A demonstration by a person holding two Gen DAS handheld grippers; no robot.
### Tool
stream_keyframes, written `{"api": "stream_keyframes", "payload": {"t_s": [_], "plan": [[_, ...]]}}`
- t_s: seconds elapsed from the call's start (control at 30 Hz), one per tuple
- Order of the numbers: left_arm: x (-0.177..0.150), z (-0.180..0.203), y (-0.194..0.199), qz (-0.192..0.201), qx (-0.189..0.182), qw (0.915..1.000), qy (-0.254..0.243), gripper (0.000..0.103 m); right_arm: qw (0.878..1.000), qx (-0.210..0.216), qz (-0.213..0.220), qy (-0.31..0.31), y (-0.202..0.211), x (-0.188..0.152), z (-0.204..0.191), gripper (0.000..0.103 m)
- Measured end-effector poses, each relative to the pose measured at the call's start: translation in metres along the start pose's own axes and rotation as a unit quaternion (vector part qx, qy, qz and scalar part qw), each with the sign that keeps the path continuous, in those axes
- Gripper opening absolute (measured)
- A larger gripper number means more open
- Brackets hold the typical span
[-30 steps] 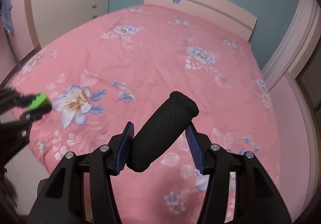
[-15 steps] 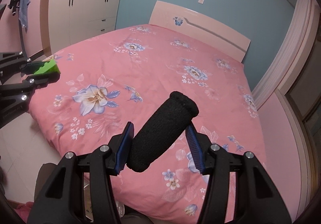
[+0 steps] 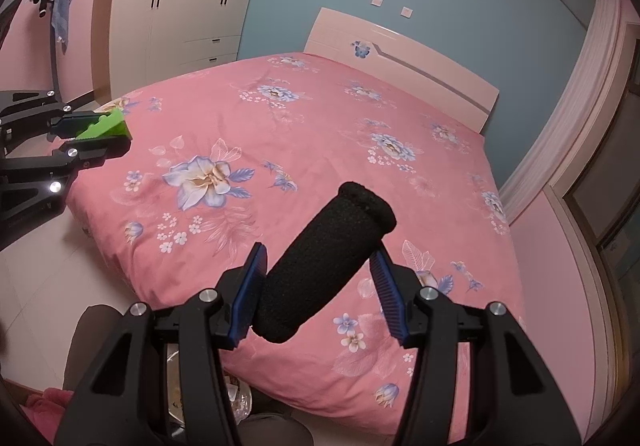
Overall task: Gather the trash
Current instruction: 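Carry the green brick and black tube down over the bin with both tools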
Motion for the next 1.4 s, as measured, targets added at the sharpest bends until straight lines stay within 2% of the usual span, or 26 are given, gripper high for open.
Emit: {"api": "stream_keyframes", "payload": {"t_s": [0.33,0.7,1.4], "plan": [[-0.041,0.004,0.004,-0.025,-0.005,0.9997,-0.002,0.023,1.0,0.019,-0.019,0.006,-0.006,-0.03,-0.027,0.054],[-0.106,0.019,-0.015,-0.077,-0.028,0.9967,0.0,0.023,0.997,0.042,-0.063,0.005,-0.031,-0.079,-0.054,0.054],[-0.221,0.064,-0.054,-0.178,-0.076,0.981,0.004,0.023,0.983,0.086,-0.164,-0.001,-0.083,-0.193,-0.102,0.054]]}}
Point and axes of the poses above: each gripper's, at about its wrist camera, not at the fingertips, and y roughly against the way its jaws point, z to its right, x to its top, the point moved 7 cm from there along -y, roughly the way its jaws point, and after that the axes turned 12 degrees about z, right-handed, at the moved point
